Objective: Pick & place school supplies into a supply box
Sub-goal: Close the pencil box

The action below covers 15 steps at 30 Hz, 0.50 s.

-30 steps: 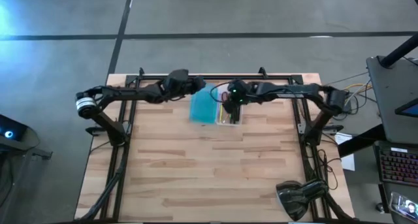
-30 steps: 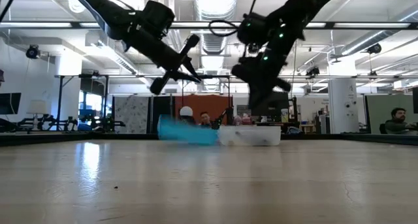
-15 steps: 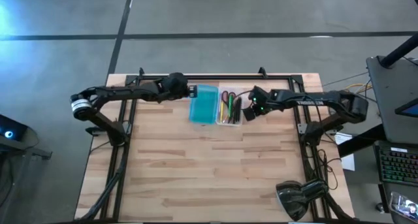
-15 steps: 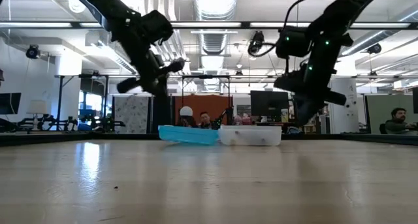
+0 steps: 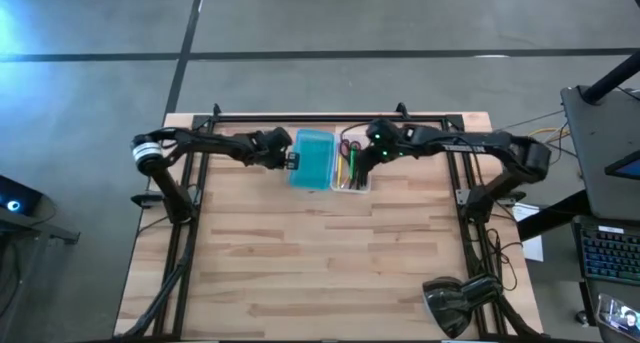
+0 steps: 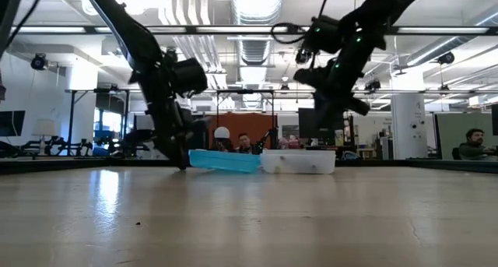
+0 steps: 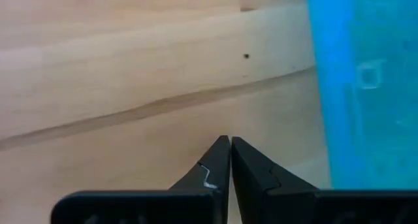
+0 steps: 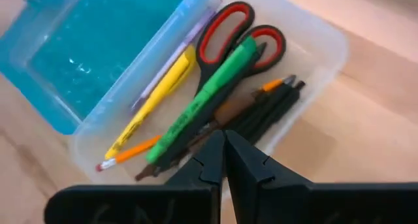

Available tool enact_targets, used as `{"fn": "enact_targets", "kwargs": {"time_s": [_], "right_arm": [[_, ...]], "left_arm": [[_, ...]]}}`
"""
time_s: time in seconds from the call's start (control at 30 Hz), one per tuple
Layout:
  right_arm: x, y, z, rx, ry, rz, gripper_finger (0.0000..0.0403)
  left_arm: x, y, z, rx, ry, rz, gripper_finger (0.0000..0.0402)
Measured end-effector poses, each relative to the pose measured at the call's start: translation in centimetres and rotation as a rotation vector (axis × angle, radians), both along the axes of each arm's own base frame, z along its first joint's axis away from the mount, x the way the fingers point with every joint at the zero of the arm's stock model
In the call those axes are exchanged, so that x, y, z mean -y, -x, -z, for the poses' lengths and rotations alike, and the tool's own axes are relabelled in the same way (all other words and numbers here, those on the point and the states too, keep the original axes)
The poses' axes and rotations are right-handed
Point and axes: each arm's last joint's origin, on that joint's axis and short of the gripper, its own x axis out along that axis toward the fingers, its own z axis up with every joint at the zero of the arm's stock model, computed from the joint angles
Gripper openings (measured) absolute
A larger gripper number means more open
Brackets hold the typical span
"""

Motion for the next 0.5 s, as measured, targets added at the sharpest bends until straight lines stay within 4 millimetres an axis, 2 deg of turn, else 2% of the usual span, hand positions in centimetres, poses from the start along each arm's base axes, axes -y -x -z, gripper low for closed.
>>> {"fn": "enact_targets", "kwargs": {"time_s": [0.2, 0.37, 0.5], "right_arm": [[0.8, -1.7, 2.6, -0.071, -0.053, -0.032, 0.0009], [0.8, -1.7, 4.7, -0.13, -0.112, -0.052, 0.0009], [0.8, -1.9, 5.4, -0.145, -0.127, -0.059, 0.0009]], "left_arm": [[-0.3, -1.4, 1.0, 0.003, 0.019, 0.038, 0.0], [-0.7, -2.3, 0.5, 0.061, -0.018, 0.061, 0.0], [-0.9, -3.0, -0.2, 0.156, -0.036, 0.083, 0.0]]}}
